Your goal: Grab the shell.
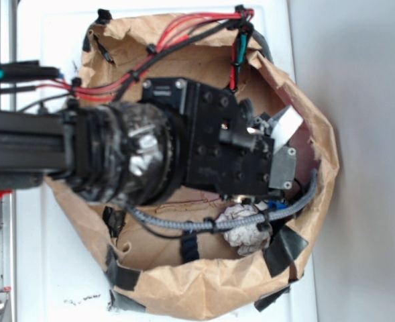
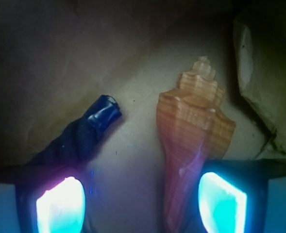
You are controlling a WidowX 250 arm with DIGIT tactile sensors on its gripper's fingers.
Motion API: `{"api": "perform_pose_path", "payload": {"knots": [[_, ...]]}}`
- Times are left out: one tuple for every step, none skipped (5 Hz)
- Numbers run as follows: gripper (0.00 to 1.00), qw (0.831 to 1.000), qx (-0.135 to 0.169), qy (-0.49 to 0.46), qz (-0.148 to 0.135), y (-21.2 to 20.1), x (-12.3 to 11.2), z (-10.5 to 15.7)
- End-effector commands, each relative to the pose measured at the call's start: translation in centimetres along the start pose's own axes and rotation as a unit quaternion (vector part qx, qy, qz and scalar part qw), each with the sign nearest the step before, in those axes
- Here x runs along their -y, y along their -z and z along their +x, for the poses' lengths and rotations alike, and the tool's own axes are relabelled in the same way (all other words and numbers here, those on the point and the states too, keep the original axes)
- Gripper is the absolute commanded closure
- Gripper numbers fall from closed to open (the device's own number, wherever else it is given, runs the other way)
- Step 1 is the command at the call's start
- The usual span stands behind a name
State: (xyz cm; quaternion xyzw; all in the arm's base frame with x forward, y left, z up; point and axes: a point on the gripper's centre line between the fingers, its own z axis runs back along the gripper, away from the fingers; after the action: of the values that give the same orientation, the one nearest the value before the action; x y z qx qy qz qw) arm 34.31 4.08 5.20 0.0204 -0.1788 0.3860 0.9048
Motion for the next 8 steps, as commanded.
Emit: {"api": "perform_pose_path", "payload": {"knots": [[0.0,0.999,-0.011,-0.022,-0.041,-3.5,-1.1,2.1],[0.0,0.996,-0.053,-0.026,-0.065,-5.9,-2.2,2.6],[0.0,0.994,-0.068,-0.029,-0.074,-6.4,-3.2,2.9],[0.0,0.995,-0.056,-0.026,-0.083,-5.2,-3.6,2.5],[0.0,0.995,-0.051,-0.031,-0.076,-3.6,-3.0,2.5],[0.0,0.995,-0.066,-0.031,-0.075,-2.6,-2.1,2.3],[0.0,0.996,-0.058,-0.026,-0.062,-1.7,-0.9,1.6],[0.0,0.997,-0.048,-0.017,-0.058,-0.8,-0.1,1.2]]}}
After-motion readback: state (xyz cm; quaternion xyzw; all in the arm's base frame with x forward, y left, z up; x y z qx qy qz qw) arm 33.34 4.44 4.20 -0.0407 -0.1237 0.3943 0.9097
